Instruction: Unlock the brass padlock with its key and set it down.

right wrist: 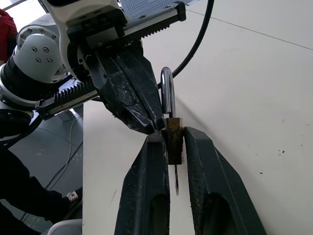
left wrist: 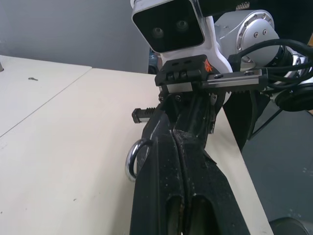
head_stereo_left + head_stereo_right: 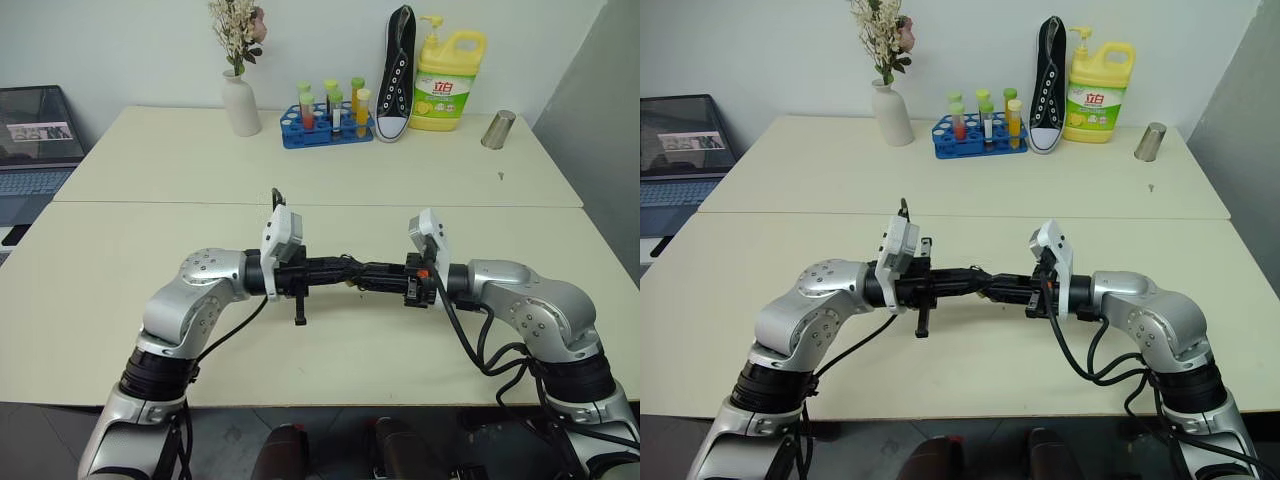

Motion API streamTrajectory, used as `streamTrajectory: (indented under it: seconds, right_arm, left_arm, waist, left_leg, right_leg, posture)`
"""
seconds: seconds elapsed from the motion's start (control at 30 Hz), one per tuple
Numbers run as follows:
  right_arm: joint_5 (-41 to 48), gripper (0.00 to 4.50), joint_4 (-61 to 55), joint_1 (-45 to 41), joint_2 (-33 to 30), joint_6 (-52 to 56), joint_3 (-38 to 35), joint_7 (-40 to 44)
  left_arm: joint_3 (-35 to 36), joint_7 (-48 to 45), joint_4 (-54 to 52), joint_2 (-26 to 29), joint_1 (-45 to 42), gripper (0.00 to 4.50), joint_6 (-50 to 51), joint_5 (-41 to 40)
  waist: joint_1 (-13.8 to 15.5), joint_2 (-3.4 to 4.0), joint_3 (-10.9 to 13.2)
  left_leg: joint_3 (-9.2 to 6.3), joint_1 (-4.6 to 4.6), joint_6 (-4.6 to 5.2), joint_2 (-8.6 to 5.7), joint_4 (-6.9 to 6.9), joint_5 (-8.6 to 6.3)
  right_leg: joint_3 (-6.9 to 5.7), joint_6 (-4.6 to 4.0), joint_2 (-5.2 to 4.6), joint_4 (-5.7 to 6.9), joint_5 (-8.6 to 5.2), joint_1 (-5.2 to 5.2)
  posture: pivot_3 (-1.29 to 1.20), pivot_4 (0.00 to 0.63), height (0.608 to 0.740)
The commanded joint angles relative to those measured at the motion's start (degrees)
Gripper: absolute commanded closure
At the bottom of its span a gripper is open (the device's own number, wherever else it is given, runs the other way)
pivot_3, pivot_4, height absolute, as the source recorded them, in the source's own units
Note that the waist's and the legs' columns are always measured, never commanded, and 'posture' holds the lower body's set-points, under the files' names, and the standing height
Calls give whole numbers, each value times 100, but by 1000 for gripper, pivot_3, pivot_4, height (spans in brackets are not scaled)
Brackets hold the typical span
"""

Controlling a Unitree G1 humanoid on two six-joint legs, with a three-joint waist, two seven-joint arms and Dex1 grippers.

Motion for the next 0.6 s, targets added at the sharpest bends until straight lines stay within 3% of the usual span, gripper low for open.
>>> streamTrajectory:
  seconds: [0.03,0.37,0.53,0.6]
  right_arm:
    - [115,4360,-262,-24,-1,-23,-47,28]
    - [136,4360,-352,36,-38,28,-100,3]
    - [193,4360,-346,42,-257,183,-58,184]
    - [214,4360,-334,27,-415,270,54,340]
  left_arm:
    - [-2,33,-29,-109,-154,4500,-150,30]
    - [291,-19,-415,230,30,4500,176,-271]
    - [453,-293,-575,1218,437,4500,-489,464]
    - [326,-443,-468,1601,702,4115,-1204,1036]
  waist:
    - [0,0,0]
    - [-4,0,0]
    - [-19,4,2]
    - [-17,9,5]
  left_leg:
    - [0,0,0,0,0,0]
    - [0,0,0,1,-1,0]
    - [0,2,0,4,-2,0]
    - [3,3,0,3,-5,0]
  right_leg:
    - [0,0,0,0,0,0]
    - [0,0,0,0,0,0]
    - [1,0,1,1,0,-1]
    - [1,-2,1,0,-1,-2]
  posture:
    - [0,150,740]
    - [0,150,740]
    - [0,150,740]
    - [0,150,740]
